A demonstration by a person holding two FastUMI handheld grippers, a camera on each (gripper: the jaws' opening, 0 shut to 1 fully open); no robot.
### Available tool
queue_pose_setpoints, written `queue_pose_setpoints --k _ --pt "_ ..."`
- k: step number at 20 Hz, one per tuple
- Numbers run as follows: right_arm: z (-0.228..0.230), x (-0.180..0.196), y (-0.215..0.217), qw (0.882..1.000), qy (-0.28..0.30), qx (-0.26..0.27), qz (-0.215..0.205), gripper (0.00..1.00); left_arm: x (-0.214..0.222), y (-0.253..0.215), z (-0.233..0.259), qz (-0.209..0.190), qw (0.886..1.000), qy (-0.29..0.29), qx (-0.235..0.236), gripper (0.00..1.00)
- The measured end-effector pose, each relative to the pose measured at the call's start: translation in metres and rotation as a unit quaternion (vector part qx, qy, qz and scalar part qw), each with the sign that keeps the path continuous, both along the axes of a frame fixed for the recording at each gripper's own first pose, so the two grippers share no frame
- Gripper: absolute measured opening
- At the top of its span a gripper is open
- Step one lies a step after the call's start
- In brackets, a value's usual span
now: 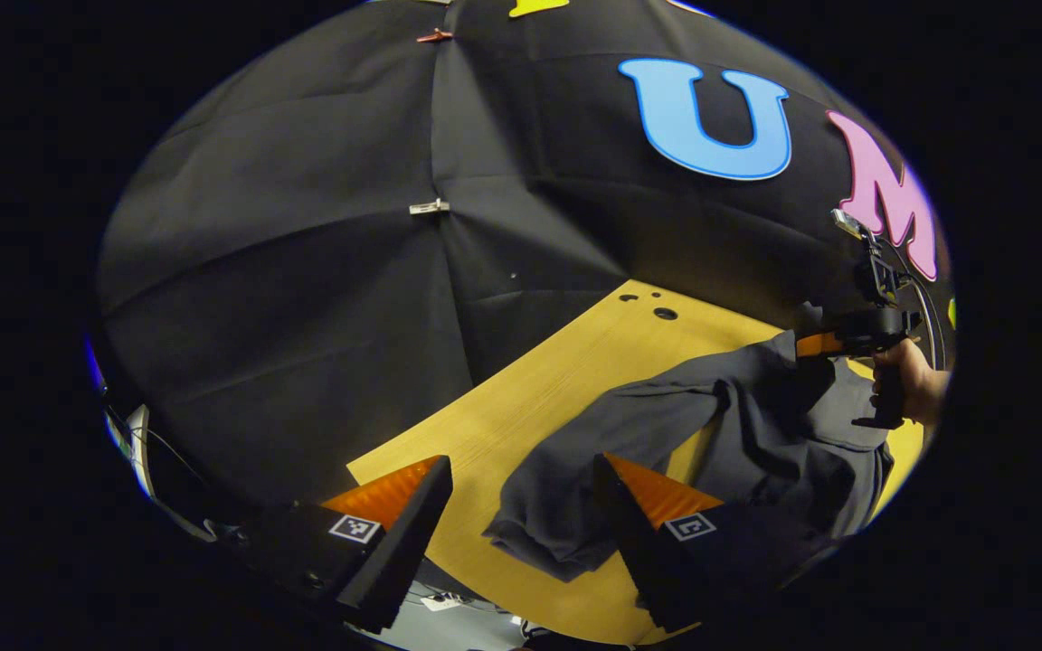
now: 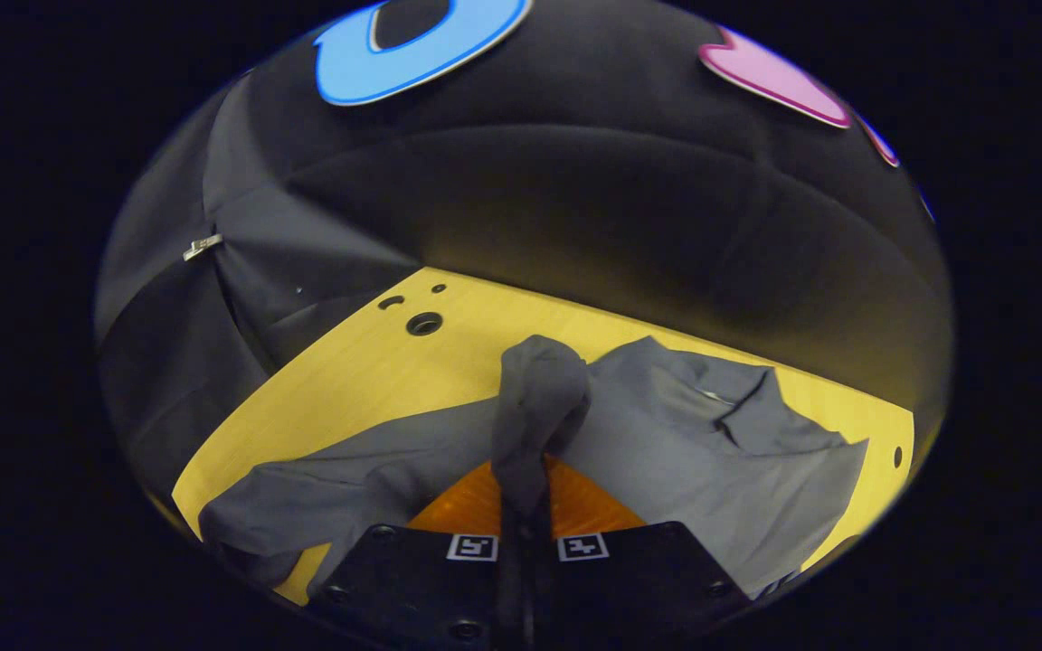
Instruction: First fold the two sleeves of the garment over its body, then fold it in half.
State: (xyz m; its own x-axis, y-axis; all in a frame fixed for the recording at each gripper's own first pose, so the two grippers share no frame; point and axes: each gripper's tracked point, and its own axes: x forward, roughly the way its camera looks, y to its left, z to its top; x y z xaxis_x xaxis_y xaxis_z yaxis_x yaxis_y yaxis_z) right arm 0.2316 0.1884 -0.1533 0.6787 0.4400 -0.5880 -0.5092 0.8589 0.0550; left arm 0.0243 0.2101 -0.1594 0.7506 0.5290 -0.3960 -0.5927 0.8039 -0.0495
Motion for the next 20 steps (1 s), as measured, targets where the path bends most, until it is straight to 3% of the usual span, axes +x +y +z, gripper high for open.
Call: queue_pose_setpoints --k 2,4,6,8,10,12,13,14,20 --pt "-0.012 -0.01 0.022 1.0 0.006 -0.007 0.023 0.19 -0.002 0.009 -0.009 0.013 1.0 0.001 -0.005 0.98" --pt "-0.021 -0.017 0.031 0.999 0.015 -0.012 0.028 0.43 -0.003 0.013 -0.016 0.024 1.0 -0.004 -0.02 0.98" --pt "-0.017 -0.025 0.037 0.999 0.028 0.008 0.023 0.76 -0.006 0.014 -0.027 0.032 0.998 -0.007 -0.046 0.98" --pt "-0.004 -0.031 0.031 0.999 0.023 0.022 0.019 0.93 -0.009 0.013 -0.04 0.038 0.997 -0.004 -0.072 0.98" --pt "0.014 -0.032 0.006 1.0 -0.002 0.017 0.006 1.0 -0.008 0.012 -0.05 0.037 0.996 0.001 -0.084 0.98" --pt "0.033 -0.04 -0.025 1.0 -0.021 0.016 -0.016 0.96 -0.001 0.012 -0.057 0.025 0.996 0.003 -0.091 1.0" --pt "0.044 -0.044 -0.041 0.999 -0.025 0.02 -0.028 0.96 0.005 0.009 -0.06 0.016 0.995 0.002 -0.096 0.96" --pt "0.052 -0.051 -0.057 0.999 -0.028 0.024 -0.04 1.0 0.011 0.008 -0.063 0.006 0.995 0.002 -0.101 0.96" --pt "0.106 -0.098 -0.188 0.99 -0.07 0.015 -0.124 1.0 0.037 0.001 -0.103 -0.019 0.99 0.045 -0.131 0.96"
